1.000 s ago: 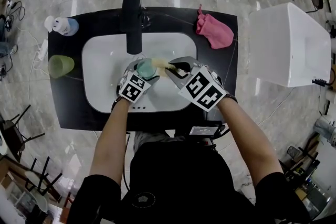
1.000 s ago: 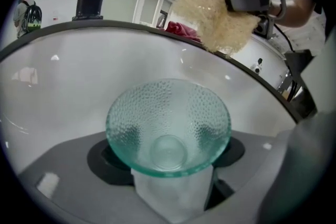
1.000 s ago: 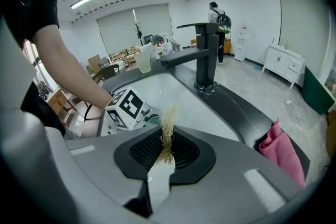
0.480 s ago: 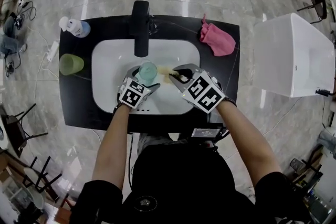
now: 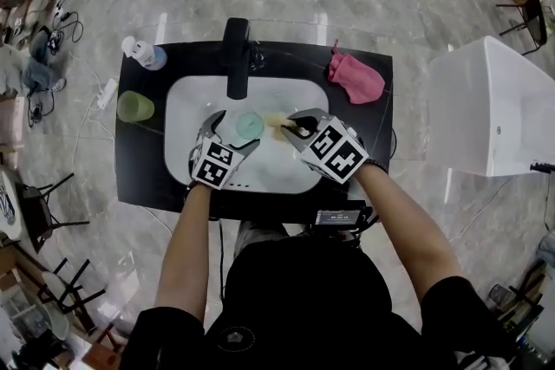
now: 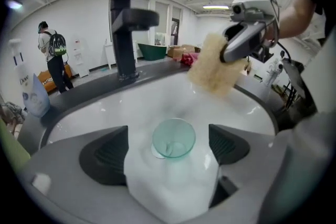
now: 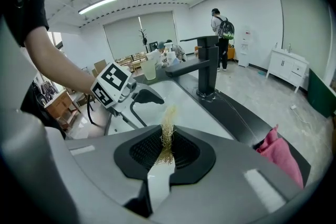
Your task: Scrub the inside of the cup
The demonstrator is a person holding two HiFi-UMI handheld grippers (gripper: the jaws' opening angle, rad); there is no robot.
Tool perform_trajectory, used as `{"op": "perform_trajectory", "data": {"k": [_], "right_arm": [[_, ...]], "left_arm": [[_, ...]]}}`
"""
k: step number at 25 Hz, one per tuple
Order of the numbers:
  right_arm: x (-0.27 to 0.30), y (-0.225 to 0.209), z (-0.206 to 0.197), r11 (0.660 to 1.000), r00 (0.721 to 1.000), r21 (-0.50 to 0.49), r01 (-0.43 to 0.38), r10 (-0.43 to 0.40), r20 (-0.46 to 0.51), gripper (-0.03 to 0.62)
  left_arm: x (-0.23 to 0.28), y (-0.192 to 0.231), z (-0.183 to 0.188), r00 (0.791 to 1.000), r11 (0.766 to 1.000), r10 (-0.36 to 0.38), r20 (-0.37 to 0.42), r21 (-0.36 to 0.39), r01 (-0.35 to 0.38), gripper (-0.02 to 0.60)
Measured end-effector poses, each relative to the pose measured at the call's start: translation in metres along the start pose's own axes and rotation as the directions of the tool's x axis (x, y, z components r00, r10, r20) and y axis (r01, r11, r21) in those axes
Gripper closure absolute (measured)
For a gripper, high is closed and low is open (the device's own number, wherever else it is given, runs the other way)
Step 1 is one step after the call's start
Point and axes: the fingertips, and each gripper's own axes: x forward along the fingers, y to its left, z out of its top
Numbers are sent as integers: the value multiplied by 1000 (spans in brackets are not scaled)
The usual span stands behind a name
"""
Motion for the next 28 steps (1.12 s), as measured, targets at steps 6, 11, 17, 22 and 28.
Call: {"op": "perform_trajectory", "data": {"k": [6, 11, 17, 22, 28], "right_arm": [[-20, 0, -2, 999, 999, -39, -8, 9, 37, 551], [-42, 8, -8, 994, 997, -101, -35, 41, 58, 551], [-66, 26, -19, 989, 995, -138, -57, 68, 79, 551], [-81, 46, -22, 992, 992, -126, -23, 39, 122, 552], [-99, 72, -37, 995, 987, -94, 27, -12, 161, 551]], "left_arm": [[-43, -34, 31, 998, 1000, 12, 57, 20, -13, 132], [-80, -60, 51, 985, 995, 102, 140, -13, -101, 375], [-113, -103, 35, 961, 976, 182, 209, -154, -152, 581], [-129, -131, 9, 955, 960, 208, 213, -233, -157, 581], [-148, -164, -7, 943, 959, 211, 256, -243, -149, 581]]}}
